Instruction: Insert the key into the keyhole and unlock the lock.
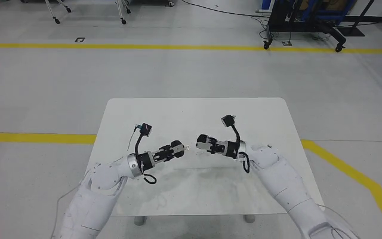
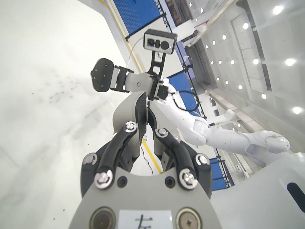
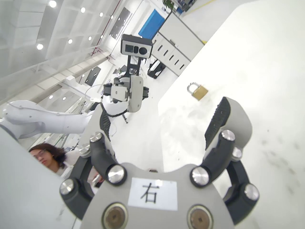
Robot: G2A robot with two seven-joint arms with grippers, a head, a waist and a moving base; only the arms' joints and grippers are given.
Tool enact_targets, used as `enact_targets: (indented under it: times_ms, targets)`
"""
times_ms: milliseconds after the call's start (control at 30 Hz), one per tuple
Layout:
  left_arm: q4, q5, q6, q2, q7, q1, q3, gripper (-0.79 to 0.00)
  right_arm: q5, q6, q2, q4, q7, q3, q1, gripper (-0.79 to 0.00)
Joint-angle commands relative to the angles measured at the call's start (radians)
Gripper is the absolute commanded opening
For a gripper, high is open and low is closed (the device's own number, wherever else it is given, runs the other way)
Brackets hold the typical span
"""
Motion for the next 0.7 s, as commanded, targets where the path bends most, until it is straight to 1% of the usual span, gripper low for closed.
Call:
enact_targets:
  times_ms: [0, 33, 100, 200, 367, 467, 667]
  targets:
    - [0.004, 0.009, -0.009, 0.003, -0.038, -0.006, 0.002, -0.785, 0.067, 0.045, 0.014, -0.039, 0.113, 0.028, -0.019, -0.292]
    - [0.006, 0.009, -0.009, 0.004, -0.042, -0.007, 0.003, -0.785, 0.108, 0.055, 0.017, -0.053, 0.144, 0.033, -0.028, -0.431]
    - [0.008, 0.01, -0.008, 0.005, -0.05, -0.012, 0.006, -0.785, 0.181, 0.076, 0.021, -0.064, 0.213, 0.031, -0.036, -0.483]
    - [0.011, 0.008, -0.011, 0.007, -0.058, -0.016, 0.01, -0.785, 0.183, 0.096, 0.021, -0.049, 0.237, 0.015, -0.026, -0.443]
    - [0.009, 0.031, -0.017, 0.01, -0.06, -0.017, 0.017, -0.785, 0.132, 0.12, 0.013, -0.026, 0.201, -0.03, 0.002, -0.453]
    - [0.008, 0.035, -0.018, 0.012, -0.065, -0.018, 0.02, -0.785, 0.127, 0.12, 0.008, -0.022, 0.189, -0.05, 0.012, -0.449]
    - [0.005, 0.048, -0.018, 0.017, -0.068, -0.019, 0.025, -0.785, 0.139, 0.116, 0.005, -0.018, 0.198, -0.071, 0.03, -0.48]
